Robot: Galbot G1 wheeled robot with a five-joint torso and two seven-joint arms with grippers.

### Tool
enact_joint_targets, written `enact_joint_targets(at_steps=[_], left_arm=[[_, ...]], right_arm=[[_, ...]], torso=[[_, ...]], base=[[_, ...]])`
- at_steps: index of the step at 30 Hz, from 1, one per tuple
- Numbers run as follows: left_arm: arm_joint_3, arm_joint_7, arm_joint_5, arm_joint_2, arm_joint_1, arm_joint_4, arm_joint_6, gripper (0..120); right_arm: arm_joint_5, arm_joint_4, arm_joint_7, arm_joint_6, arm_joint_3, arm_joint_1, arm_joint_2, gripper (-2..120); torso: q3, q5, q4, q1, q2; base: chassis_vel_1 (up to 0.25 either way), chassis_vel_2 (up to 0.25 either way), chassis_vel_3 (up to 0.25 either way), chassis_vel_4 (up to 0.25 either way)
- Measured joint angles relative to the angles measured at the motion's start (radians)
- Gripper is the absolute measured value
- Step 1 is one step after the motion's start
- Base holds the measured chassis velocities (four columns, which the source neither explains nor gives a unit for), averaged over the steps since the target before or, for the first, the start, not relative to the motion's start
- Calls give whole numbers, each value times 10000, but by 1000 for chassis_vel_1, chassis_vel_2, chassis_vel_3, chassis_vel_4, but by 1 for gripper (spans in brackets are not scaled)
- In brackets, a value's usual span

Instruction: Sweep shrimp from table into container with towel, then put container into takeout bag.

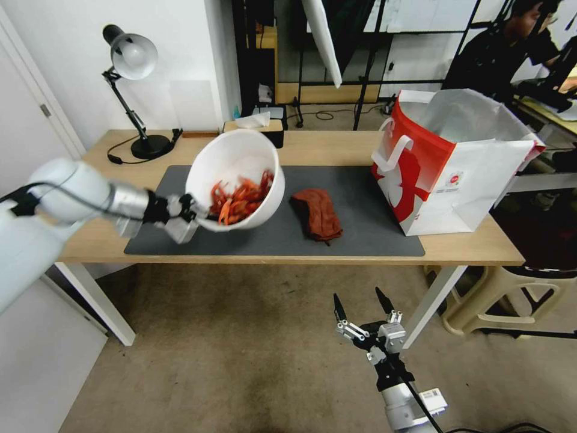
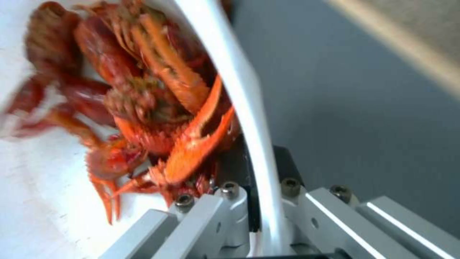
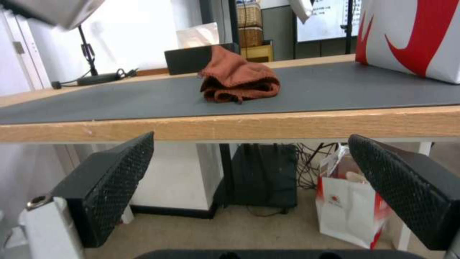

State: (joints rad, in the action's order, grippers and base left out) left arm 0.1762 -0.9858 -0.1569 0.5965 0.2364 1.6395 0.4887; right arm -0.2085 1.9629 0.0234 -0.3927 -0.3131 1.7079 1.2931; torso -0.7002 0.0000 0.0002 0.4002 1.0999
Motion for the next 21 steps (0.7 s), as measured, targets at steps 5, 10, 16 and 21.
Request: enact_joint_targets(at_steps=[5,10,16,21], left_arm=[[751,68,-108,1243,-1172,-983,44,0],[1516,376,-316,2592,-2187,-2296,141,0],[1893,697,-667,4022,-2896,-3763,363,0],[1865,1095,-1107,5583,-3552,-5067,582,0]], right_arm=[[23,22,11,32,-70,-1,81,100],[68,22,14,35,-149,19,208,100],[112,30,17,26,-237,63,322,100],[114,39,19,-42,-407,142,370,100]], torso=[[0,1,-6,0,0],[0,4,-2,0,0],[1,3,1,-1,0],[0,6,-5,-1,0]], base=[[0,0,0,0],[0,0,0,0],[0,0,0,0],[0,0,0,0]])
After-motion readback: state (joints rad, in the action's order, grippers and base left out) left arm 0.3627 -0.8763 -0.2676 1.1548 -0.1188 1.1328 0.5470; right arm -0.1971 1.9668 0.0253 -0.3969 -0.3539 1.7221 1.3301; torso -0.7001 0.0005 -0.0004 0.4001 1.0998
